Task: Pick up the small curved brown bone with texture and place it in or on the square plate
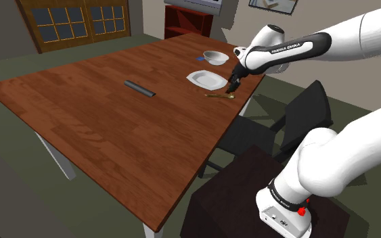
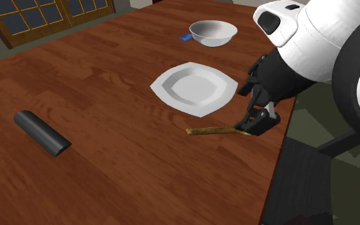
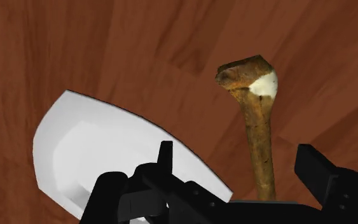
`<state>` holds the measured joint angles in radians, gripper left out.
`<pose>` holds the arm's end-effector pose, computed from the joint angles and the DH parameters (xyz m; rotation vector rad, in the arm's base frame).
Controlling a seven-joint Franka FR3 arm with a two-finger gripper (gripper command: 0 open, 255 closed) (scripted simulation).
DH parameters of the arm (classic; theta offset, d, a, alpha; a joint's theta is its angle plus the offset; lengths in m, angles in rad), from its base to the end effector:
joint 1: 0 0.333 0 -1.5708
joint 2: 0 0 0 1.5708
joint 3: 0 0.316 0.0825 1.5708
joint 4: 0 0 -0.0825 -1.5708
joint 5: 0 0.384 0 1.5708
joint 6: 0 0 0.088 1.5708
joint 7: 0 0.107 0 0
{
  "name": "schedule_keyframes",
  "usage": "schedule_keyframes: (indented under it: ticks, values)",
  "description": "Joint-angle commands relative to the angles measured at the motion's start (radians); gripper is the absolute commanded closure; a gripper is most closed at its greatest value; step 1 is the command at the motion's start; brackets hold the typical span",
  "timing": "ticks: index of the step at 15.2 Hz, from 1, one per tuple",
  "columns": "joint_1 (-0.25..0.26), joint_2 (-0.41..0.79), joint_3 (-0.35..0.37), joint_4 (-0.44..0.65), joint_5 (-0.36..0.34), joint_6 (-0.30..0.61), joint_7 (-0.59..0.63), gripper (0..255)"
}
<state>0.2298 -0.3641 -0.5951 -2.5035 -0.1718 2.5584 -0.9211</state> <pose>0.4316 -0.1681 0.4300 2.7776 0.9763 0.5156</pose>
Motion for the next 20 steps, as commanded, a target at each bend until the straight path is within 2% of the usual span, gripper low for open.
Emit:
schedule_keyframes:
  ticks: [1, 2, 3, 10, 18, 19, 20]
  values:
    - [0.004, 0.04, 0.083, 0.056, -0.094, -0.129, 0.006, 0]
    - [0.015, 0.06, 0.118, 0.078, -0.136, -0.187, 0.004, 0]
    - [0.018, 0.063, 0.123, 0.082, -0.144, -0.199, 0.004, 0]
    - [0.026, 0.152, 0.092, 0.055, -0.122, -0.084, -0.015, 0]
    - [0.026, 0.152, 0.092, 0.055, -0.122, -0.084, -0.015, 0]
    - [0.026, 0.152, 0.092, 0.055, -0.122, -0.084, -0.015, 255]
    - [0.026, 0.152, 0.092, 0.055, -0.122, -0.084, -0.015, 255]
